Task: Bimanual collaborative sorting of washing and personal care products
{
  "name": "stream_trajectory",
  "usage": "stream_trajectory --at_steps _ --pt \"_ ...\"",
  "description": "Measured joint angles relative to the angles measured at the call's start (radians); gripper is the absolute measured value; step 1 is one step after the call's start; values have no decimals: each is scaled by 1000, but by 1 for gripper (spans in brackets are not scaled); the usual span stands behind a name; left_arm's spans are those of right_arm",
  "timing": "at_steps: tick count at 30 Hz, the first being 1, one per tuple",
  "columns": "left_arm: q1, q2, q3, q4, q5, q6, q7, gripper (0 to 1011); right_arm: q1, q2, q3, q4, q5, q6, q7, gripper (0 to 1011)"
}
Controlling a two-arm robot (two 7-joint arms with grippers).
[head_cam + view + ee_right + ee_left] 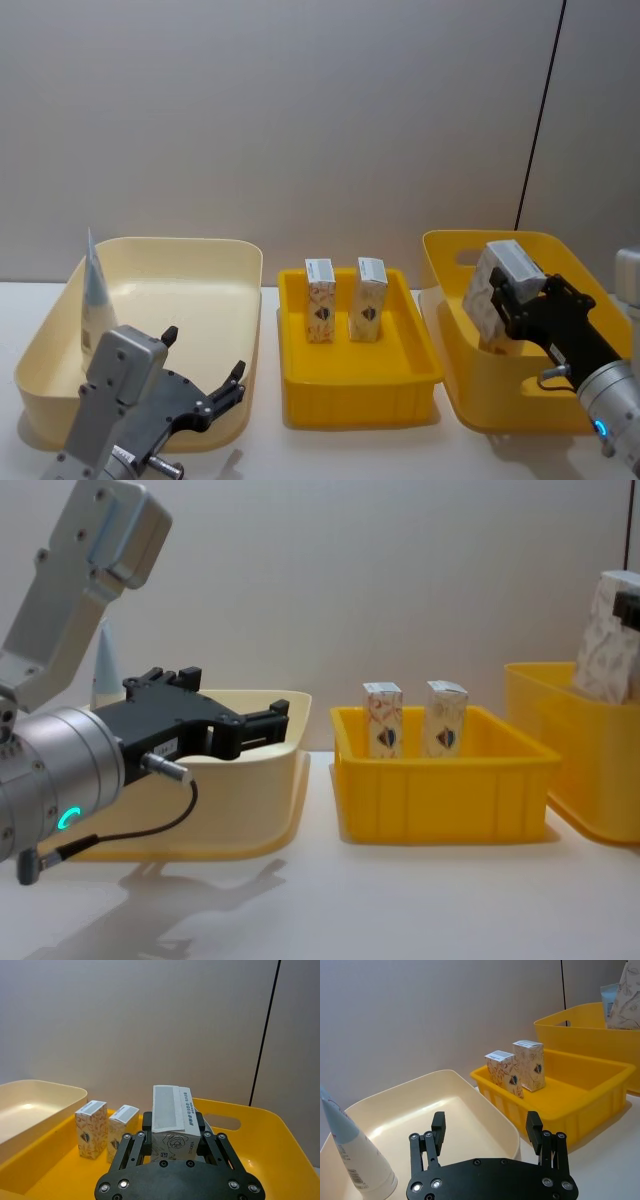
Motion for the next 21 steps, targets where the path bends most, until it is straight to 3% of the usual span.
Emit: stream_trajectory --at_steps 10,21 --pt "0 0 0 0 0 0 0 1003 -1 -6 -7 -4 -43 41 -49 483" --pt "0 0 0 0 0 0 0 1003 -2 -10 -10 -6 -69 64 -77 838"
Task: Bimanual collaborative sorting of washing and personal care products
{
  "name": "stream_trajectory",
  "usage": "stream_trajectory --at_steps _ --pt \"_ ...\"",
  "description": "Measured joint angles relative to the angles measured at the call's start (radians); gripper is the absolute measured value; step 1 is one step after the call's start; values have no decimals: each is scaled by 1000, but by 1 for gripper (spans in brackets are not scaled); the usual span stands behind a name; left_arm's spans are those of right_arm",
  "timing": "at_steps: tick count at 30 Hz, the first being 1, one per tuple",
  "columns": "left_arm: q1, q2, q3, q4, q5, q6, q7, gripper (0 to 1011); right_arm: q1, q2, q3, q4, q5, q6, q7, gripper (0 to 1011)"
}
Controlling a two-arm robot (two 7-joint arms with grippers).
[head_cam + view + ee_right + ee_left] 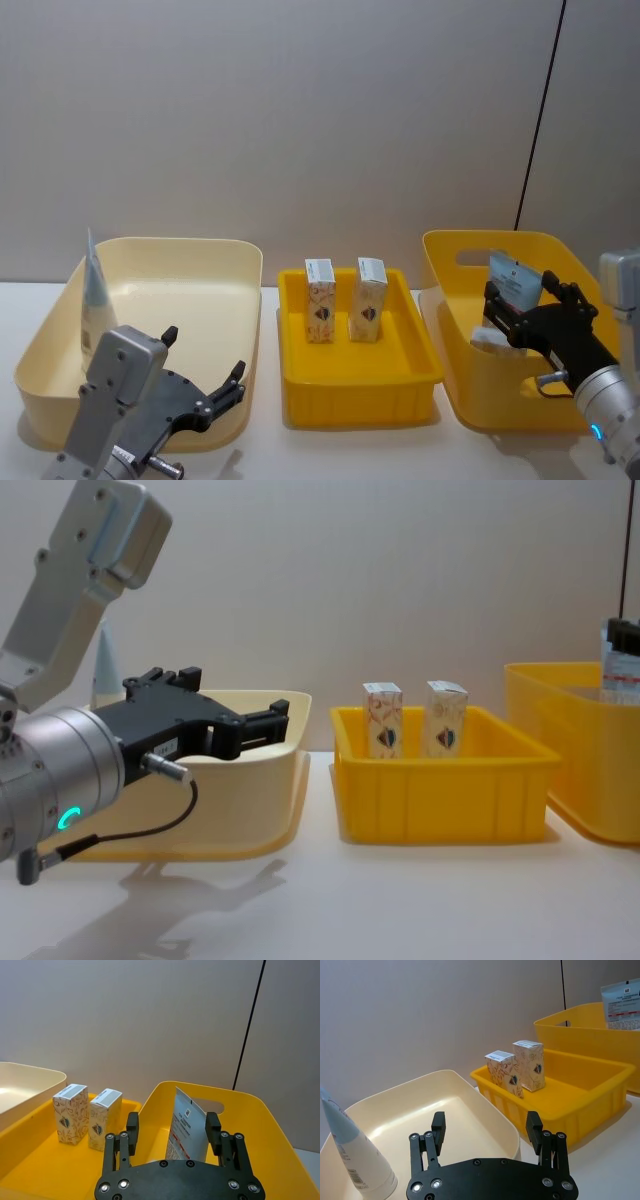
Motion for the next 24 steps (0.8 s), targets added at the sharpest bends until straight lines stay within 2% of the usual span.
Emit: stream_trajectory --at_steps 8,16,24 --pt "0 0 0 0 0 0 0 1003 0 -1 -1 -1 -7 6 -7 1001" --pt "0 0 0 0 0 0 0 1003 -7 -6 10 -7 3 -10 4 1001" --pt "0 0 0 0 0 0 0 1003 -40 -13 44 -41 70 -62 58 1001"
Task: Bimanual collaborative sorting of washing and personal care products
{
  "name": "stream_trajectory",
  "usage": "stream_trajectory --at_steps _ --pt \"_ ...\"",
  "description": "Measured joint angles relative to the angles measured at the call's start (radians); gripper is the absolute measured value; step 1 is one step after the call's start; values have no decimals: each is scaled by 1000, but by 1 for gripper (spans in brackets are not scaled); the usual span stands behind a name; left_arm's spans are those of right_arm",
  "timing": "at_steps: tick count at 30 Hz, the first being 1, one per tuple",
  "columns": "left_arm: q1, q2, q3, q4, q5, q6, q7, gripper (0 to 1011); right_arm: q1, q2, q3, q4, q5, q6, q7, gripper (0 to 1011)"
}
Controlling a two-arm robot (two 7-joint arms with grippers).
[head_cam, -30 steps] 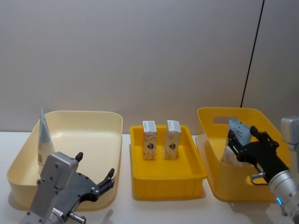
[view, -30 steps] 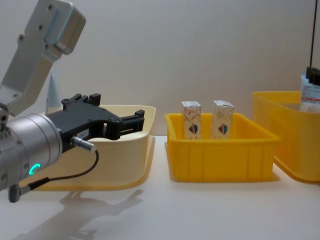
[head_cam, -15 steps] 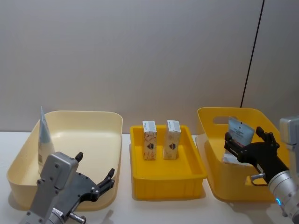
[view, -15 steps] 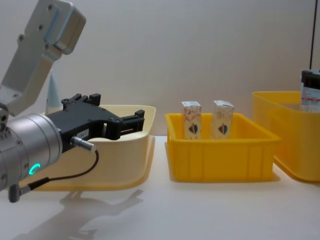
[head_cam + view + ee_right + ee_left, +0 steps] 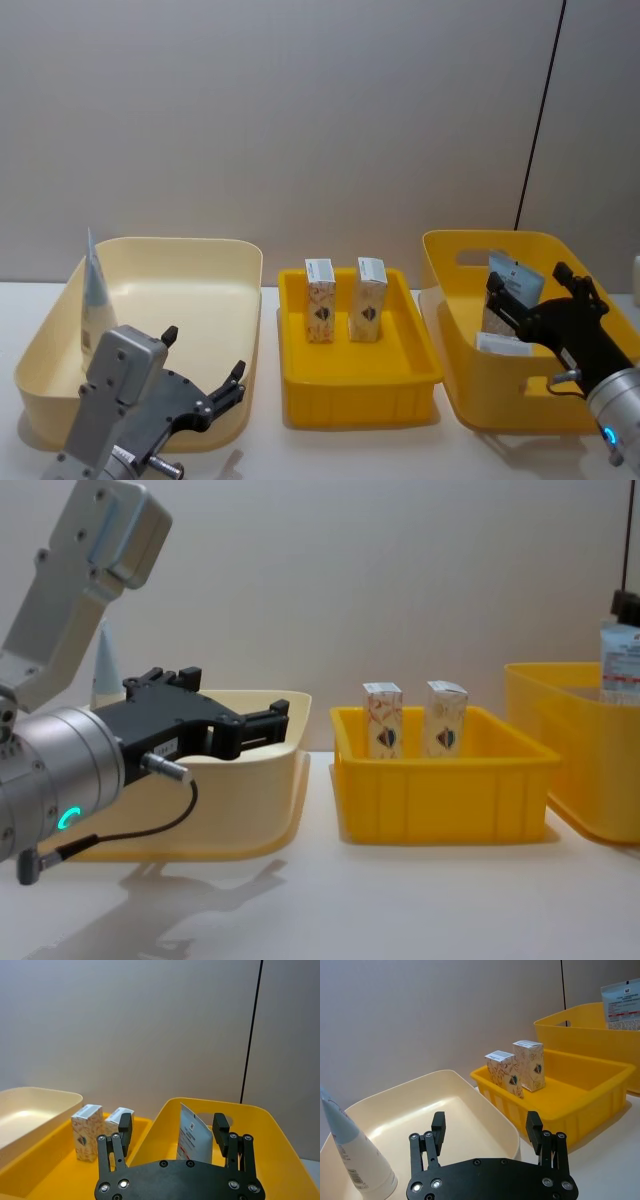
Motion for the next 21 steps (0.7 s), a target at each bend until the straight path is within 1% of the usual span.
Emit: stream_trajectory --at_steps 5,11,13,15,20,21 --pt "0 0 0 0 0 0 0 1003 -5 0 4 -5 10 -6 7 1001" --pt "0 0 0 0 0 0 0 1003 -23 5 -10 -20 11 -6 -2 1001" --pt "0 0 0 0 0 0 0 1003 -46 12 -27 -37 13 -8 -14 1001" --pt "0 0 0 0 0 0 0 1003 -53 15 -31 -42 14 -8 -18 1001" --pt "0 0 0 0 0 0 0 1004 -111 33 -73 -88 20 -11 -50 1001" --pt "0 0 0 0 0 0 0 1003 -111 33 -73 -88 20 -11 -50 1001"
